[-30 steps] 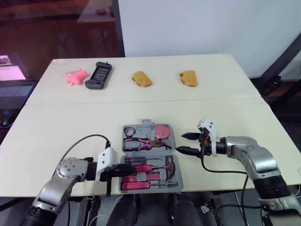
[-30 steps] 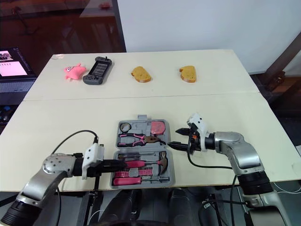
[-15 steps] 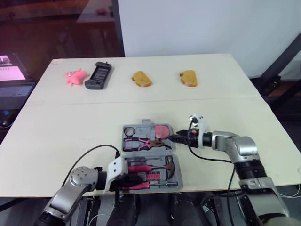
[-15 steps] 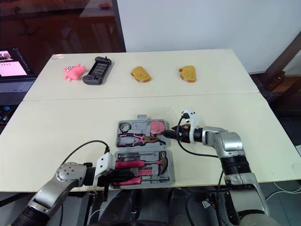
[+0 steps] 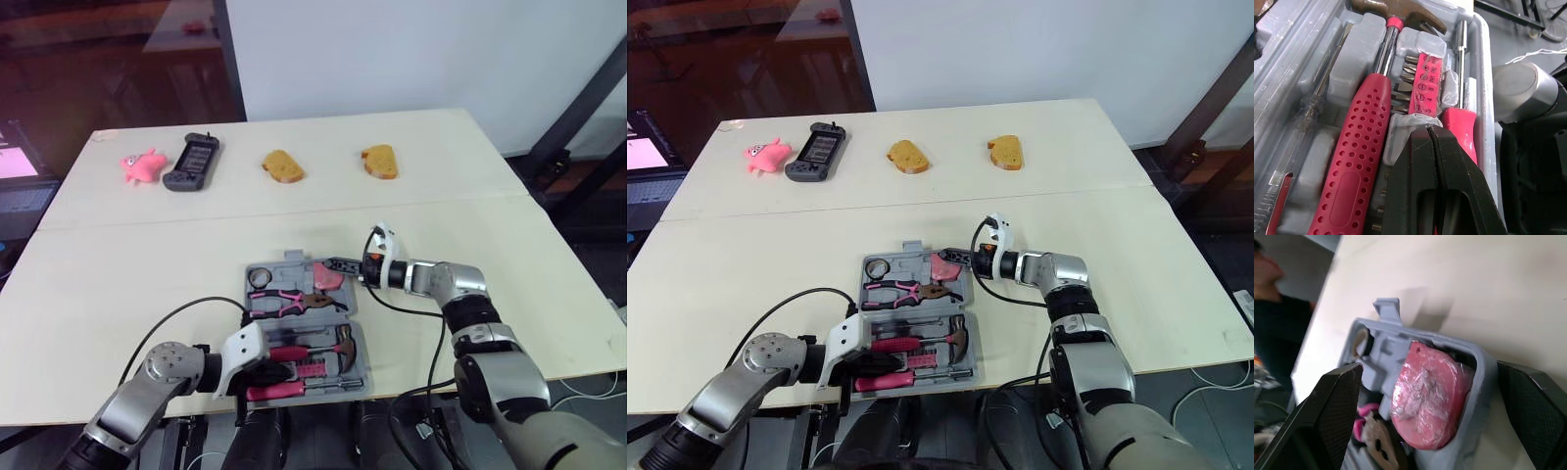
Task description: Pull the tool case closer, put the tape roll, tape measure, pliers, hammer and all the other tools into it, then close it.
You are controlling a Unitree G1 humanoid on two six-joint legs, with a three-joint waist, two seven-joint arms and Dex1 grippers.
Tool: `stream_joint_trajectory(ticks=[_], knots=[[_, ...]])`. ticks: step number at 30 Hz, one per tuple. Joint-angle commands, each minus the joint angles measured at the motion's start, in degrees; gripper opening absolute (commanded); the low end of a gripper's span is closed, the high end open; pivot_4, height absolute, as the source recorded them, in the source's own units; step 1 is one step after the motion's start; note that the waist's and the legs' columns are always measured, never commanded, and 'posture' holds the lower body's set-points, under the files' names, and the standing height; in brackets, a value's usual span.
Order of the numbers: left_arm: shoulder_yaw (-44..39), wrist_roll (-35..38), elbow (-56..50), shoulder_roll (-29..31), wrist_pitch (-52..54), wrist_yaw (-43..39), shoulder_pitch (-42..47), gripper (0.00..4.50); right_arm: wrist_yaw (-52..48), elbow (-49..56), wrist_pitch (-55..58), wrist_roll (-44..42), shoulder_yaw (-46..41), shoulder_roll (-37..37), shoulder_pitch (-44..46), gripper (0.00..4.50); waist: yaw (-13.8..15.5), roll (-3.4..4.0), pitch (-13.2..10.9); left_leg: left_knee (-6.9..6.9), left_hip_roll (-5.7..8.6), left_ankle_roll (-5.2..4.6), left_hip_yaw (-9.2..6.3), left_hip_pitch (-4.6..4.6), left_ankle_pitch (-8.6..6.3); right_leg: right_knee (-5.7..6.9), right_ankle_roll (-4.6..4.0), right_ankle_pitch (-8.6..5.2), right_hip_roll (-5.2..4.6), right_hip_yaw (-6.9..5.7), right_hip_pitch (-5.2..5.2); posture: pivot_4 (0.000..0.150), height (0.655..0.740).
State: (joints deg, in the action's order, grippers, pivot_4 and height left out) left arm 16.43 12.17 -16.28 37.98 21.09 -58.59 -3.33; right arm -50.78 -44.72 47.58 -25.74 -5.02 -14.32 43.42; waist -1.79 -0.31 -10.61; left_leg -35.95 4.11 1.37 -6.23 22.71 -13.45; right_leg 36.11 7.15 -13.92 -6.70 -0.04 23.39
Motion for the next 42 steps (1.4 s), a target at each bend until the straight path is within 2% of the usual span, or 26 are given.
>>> stream_joint_trajectory(ticks=[1,11,21,27,30,33,35,38,40,42], knots=[[0.31,-0.28,0.53,0.61,2.15,0.96,-1.30,0.00,-3.23,-1.21,-0.05,-2.11,-1.51,2.07,1.72,4.46,-0.52,0.01,0.00,0.02,0.00,0.00,0.00,0.00,0.00,0.00,0.00,0.00,0.00,0.00,0.00,0.150,0.7400],[0.58,-0.15,0.26,0.57,2.65,1.73,-1.04,0.00,-7.87,1.65,2.38,-3.41,-2.37,2.54,1.81,4.46,-0.73,0.03,-0.01,0.03,0.00,0.00,0.00,-0.01,0.00,0.00,0.00,-0.01,0.01,0.01,0.02,0.150,0.7400],[-2.41,1.36,-2.94,1.11,2.03,3.86,-2.76,0.00,-11.28,15.12,6.93,-7.27,-2.33,-0.32,-3.06,4.46,-0.61,0.05,-0.02,0.03,-0.04,0.00,-0.03,0.01,0.00,0.00,0.00,-0.01,-0.02,0.01,0.03,0.150,0.7400],[-6.43,5.05,-8.26,0.60,7.02,6.58,-3.67,0.00,-14.41,22.20,7.46,-9.40,-0.68,-2.07,-6.43,4.46,-0.53,0.04,-0.03,0.00,-0.04,0.00,-0.03,0.07,0.00,-0.01,0.01,-0.01,-0.06,0.02,0.05,0.150,0.7400],[-14.47,13.57,-11.95,1.34,11.48,5.46,-5.65,0.00,-16.82,23.50,6.96,-10.05,-0.13,-3.54,-6.92,4.46,-0.56,0.04,-0.04,-0.02,-0.05,0.00,-0.05,0.12,0.00,-0.01,0.01,-0.01,-0.06,0.00,0.08,0.150,0.7400],[-22.00,18.97,-12.83,3.56,12.72,3.12,-7.77,0.00,-19.46,25.57,7.22,-10.79,1.23,-5.10,-7.15,4.46,-0.55,0.04,-0.04,-0.04,-0.05,0.00,-0.05,0.20,0.00,0.01,0.01,-0.01,-0.06,0.00,0.17,0.150,0.7400],[-29.02,25.90,-11.58,8.14,16.65,-3.89,-12.34,0.00,-21.41,28.69,7.24,-10.93,3.08,-6.61,-8.21,4.46,-0.75,0.03,-0.04,-0.04,-0.06,0.00,-0.04,0.24,0.00,0.00,0.00,-0.02,-0.06,0.00,0.19,0.150,0.7400],[-38.72,25.96,-4.73,14.68,12.19,-15.07,-19.80,0.00,-24.32,35.32,7.71,-12.59,4.53,-9.75,-10.60,4.46,-0.75,0.06,-0.04,0.00,-0.08,0.00,-0.01,0.44,0.00,-0.02,-0.02,-0.03,-0.06,0.00,0.45,0.150,0.7400],[-42.73,26.16,-1.36,16.40,10.04,-18.22,-20.91,0.00,-25.93,39.79,8.37,-14.22,4.96,-11.95,-12.25,4.46,-0.37,0.09,-0.07,-0.04,-0.07,0.01,0.00,0.69,0.00,0.03,-0.04,-0.04,-0.08,0.00,0.72,0.150,0.7400],[-44.42,25.82,1.22,16.64,8.26,-18.09,-19.04,0.00,-27.01,45.73,9.46,-16.15,5.50,-14.42,-14.75,4.46,0.41,0.10,-0.07,-0.12,-0.07,0.03,-0.02,0.73,0.01,0.02,-0.11,-0.07,-0.09,-0.03,0.71,0.150,0.7400]])
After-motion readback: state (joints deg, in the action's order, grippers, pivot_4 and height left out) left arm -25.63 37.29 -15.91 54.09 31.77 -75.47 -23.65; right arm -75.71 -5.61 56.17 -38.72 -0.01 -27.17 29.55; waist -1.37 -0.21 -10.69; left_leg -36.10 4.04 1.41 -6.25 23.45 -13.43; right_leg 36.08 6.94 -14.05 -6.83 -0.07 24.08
